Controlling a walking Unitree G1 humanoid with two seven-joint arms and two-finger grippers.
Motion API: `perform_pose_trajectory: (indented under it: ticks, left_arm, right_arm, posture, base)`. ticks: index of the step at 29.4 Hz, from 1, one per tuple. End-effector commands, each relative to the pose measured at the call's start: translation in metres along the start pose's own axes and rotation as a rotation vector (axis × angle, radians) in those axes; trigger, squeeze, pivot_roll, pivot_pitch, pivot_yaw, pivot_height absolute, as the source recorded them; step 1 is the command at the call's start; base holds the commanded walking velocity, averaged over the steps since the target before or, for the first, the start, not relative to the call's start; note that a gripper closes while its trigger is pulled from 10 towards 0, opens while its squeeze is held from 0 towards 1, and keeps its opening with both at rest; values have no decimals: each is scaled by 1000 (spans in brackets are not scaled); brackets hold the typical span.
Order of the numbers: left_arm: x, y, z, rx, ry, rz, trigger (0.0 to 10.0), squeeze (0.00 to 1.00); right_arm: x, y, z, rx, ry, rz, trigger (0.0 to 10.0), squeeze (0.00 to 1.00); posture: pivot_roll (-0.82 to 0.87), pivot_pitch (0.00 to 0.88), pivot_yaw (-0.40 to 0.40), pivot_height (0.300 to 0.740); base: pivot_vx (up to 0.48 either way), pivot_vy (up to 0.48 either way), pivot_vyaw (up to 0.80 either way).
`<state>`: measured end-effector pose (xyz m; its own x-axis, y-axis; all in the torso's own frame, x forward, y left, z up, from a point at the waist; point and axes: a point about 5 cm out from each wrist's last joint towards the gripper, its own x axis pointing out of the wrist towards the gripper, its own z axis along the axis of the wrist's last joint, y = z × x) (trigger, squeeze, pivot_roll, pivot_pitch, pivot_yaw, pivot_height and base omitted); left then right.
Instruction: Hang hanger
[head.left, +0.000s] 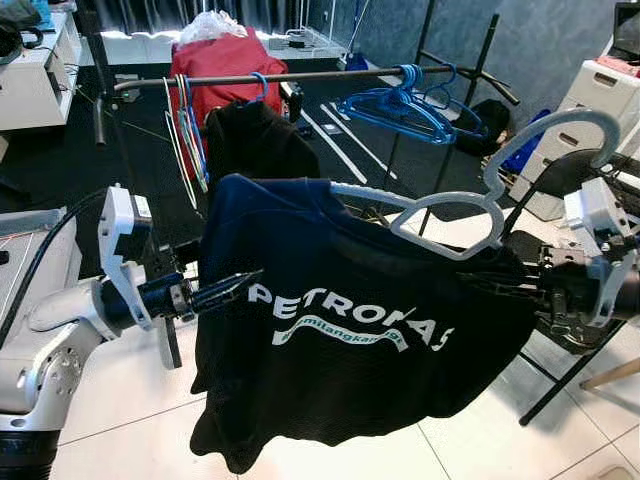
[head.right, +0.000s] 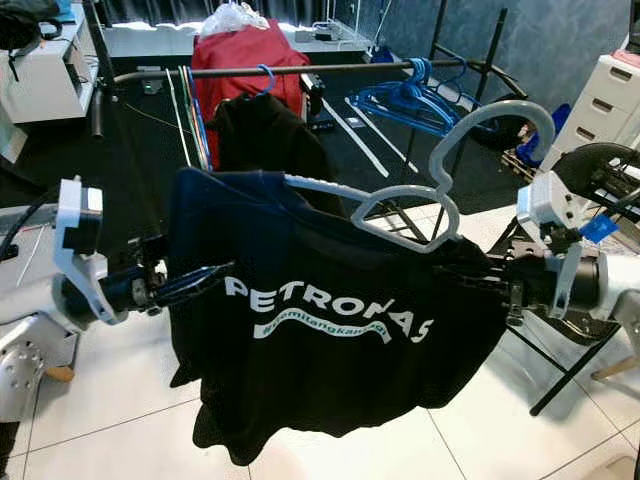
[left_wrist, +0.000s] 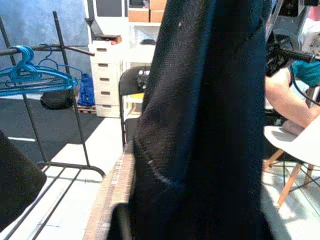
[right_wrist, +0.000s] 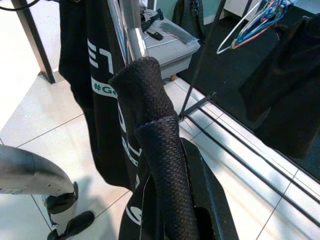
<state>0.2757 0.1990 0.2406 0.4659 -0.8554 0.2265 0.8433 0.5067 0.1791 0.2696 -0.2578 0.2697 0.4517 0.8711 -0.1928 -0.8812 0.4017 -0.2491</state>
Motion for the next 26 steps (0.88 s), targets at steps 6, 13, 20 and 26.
perform_pose_trajectory:
  ticks: [6, 13, 20, 26]
  left_arm:
    - [-25, 22, 19, 81, -1, 124, 0, 0]
    - [-43, 35, 37, 143, -33, 216, 2196, 0]
    - [-54, 43, 48, 175, -70, 288, 3294, 0]
    - [-59, 55, 65, 190, -190, 415, 4000, 0]
  right_arm:
    - [-5, 0, 4, -4, -23, -28, 0, 0]
    - [-16, -2, -7, 34, 2, -90, 0, 0]
    - [-22, 2, -27, 86, 70, -117, 0, 0]
    - [-13, 35, -64, 195, 244, 21, 0, 0]
  posture:
    - [-34, 71, -65, 740]
    - [-32, 72, -71, 740]
    - [-33, 73, -74, 740]
    - [-34, 76, -67, 740]
  base:
    - [0, 0, 0]
    - [0, 0, 0]
    - [0, 0, 0]
    - [0, 0, 0]
